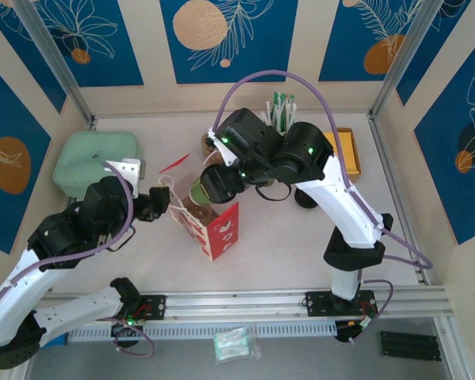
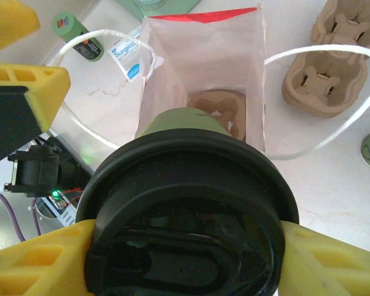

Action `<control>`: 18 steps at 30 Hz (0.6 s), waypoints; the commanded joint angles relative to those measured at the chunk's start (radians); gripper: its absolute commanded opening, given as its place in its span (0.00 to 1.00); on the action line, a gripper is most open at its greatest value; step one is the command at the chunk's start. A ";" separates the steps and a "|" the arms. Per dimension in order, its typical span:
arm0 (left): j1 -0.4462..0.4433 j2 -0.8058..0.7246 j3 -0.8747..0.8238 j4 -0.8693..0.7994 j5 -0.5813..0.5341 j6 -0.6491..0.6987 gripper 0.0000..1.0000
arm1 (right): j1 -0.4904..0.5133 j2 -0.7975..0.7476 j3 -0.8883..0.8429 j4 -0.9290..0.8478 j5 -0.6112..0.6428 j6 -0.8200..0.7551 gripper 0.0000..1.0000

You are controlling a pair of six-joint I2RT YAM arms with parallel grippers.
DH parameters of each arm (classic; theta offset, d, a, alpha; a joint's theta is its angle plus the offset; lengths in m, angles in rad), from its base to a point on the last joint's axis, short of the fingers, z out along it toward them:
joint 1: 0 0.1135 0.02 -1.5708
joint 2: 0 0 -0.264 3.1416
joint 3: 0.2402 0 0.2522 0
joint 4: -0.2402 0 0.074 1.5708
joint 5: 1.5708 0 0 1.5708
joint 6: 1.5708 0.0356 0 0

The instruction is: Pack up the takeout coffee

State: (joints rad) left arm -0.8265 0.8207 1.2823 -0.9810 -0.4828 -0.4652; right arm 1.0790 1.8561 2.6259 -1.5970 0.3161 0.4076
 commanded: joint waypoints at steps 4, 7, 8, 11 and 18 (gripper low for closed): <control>0.012 -0.015 -0.027 0.013 0.024 0.012 0.55 | -0.001 0.042 0.035 -0.018 0.029 -0.008 0.62; 0.011 -0.021 -0.034 0.021 0.041 0.012 0.43 | 0.001 0.068 0.041 -0.019 0.044 -0.007 0.62; 0.010 -0.023 -0.034 0.025 0.047 0.012 0.39 | 0.001 0.078 0.042 -0.019 0.046 -0.009 0.62; 0.012 -0.028 -0.035 0.032 0.068 0.010 0.28 | 0.001 0.110 0.051 -0.023 0.048 -0.010 0.62; 0.012 -0.034 -0.040 0.053 0.121 0.006 0.06 | 0.003 0.191 0.086 -0.049 0.049 -0.013 0.62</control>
State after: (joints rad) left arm -0.8246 0.7986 1.2514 -0.9573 -0.3969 -0.4625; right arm 1.0790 2.0239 2.6785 -1.6169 0.3576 0.4072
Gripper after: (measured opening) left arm 0.073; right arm 0.624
